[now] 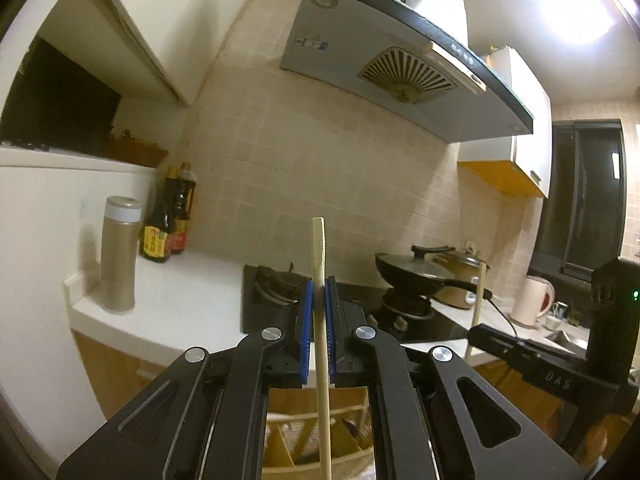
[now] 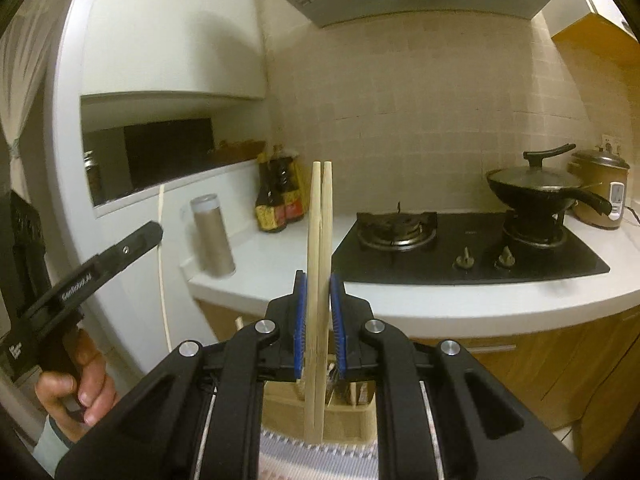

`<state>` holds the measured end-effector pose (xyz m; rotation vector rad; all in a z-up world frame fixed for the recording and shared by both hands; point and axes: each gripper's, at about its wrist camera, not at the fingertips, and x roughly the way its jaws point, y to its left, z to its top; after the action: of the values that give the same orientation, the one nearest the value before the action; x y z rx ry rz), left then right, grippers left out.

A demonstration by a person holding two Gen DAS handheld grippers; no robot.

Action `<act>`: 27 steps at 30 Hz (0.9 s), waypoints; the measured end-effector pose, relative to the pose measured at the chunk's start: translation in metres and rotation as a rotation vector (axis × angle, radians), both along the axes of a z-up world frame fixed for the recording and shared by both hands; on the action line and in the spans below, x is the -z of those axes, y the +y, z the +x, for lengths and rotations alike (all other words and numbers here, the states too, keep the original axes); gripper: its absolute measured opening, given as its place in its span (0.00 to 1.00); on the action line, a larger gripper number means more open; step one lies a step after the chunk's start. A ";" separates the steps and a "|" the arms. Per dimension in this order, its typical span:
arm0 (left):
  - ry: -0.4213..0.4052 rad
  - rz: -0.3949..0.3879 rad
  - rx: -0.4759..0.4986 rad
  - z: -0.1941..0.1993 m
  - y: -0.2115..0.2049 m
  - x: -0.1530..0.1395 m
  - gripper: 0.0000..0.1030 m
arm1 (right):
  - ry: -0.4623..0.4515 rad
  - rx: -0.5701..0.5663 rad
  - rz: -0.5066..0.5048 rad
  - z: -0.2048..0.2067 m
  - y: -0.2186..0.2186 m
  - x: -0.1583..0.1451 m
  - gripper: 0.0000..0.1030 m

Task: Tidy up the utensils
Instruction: 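Lift the chopsticks with both tools and carry them over the basket, then open both tools to drop the chopsticks into the basket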

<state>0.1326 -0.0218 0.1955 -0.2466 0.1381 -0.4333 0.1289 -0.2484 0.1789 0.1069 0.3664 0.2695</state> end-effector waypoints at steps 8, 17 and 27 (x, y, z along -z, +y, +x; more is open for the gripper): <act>-0.008 -0.001 -0.038 0.044 0.001 0.031 0.04 | -0.021 0.059 -0.042 0.039 0.002 0.026 0.10; 0.008 0.006 -0.071 0.067 0.002 0.067 0.04 | -0.042 0.100 -0.115 0.058 0.013 0.061 0.10; -0.039 0.054 -0.113 0.067 -0.008 0.081 0.04 | -0.032 0.110 -0.120 0.066 0.014 0.079 0.10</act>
<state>0.1999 -0.0302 0.1147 -0.1913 0.0973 -0.3218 0.1952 -0.2348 0.1004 0.0040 0.3425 0.1404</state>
